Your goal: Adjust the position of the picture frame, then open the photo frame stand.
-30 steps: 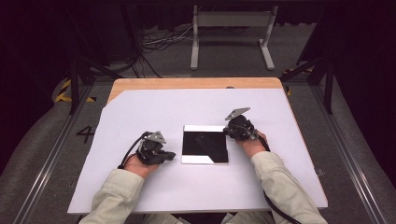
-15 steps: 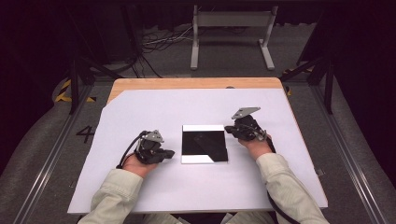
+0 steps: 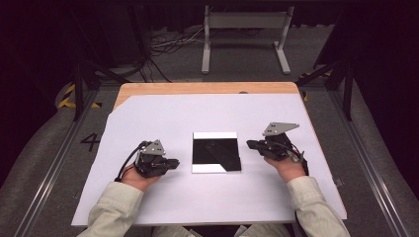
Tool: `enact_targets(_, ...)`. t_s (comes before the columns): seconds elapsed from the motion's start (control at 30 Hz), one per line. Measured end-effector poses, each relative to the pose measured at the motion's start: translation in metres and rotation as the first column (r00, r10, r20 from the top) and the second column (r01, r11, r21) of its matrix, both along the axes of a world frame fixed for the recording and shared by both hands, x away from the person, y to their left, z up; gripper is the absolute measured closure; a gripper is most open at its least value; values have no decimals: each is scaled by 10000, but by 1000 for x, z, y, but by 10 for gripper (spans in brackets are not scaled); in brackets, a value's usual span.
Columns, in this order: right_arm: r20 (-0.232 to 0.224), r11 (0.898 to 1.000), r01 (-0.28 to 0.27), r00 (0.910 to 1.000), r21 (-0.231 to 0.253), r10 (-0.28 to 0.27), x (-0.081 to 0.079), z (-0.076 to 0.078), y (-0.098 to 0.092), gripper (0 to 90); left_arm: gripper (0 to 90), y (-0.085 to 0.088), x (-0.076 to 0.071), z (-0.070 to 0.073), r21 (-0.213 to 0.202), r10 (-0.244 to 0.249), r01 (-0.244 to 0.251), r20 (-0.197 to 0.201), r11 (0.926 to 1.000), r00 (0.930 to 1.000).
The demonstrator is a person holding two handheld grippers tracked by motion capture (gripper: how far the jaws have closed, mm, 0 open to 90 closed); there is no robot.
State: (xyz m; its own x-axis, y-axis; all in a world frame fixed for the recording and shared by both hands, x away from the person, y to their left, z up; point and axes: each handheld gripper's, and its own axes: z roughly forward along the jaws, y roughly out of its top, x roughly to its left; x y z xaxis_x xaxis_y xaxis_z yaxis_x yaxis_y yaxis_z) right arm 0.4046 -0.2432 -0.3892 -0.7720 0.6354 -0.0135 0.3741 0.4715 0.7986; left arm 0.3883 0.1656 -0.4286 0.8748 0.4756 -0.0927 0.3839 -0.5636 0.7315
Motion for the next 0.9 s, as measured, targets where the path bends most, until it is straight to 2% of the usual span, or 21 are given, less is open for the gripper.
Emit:
enact_targets(0.17,265,9987,-414,9988,293,407,-12,3,-10,876,812,5,-1,1,-111,-130,133,228,9999,9997)
enact_targets(0.3,159,9971,-658,9977,395,652,-16,1,-14,863,805,8,-1,4,-327,-54,65,342,9994,9994)
enact_targets(0.4,-127,9913,-1243,9921,433,1249,-18,-1,-15,844,804,10,-3,5,-425,-125,154,676,9990,9976)
enact_targets(0.6,-81,9784,-2052,9786,247,2054,-24,-2,-14,846,803,10,2,4,-590,-95,128,553,9982,9984)
enact_targets(0.8,-218,9780,-2084,9778,67,2085,-26,-3,-16,844,798,10,3,6,-587,-99,133,581,9982,9983)
enact_targets(0.9,-350,9715,-2371,9710,-83,2366,-28,-3,-15,838,798,11,4,6,-603,-50,85,584,9981,9983)
